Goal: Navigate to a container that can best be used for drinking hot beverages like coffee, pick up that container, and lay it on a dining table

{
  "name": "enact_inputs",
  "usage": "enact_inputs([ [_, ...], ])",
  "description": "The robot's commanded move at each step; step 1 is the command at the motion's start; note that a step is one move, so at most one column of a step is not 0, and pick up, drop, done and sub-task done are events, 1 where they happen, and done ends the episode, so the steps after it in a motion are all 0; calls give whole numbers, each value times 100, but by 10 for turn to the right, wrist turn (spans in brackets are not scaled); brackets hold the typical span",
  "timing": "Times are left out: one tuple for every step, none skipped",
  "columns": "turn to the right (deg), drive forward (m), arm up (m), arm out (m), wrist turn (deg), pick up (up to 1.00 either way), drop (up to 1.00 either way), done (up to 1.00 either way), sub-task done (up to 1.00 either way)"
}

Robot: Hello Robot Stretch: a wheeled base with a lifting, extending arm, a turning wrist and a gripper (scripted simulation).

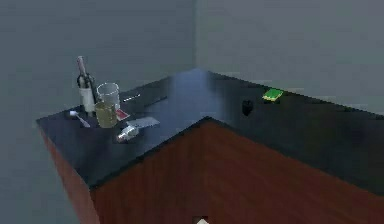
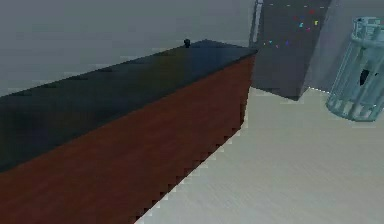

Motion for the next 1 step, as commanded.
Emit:
enact_inputs([
  [0, 35, 0, 0, 0, 0, 0, 0, 0],
])
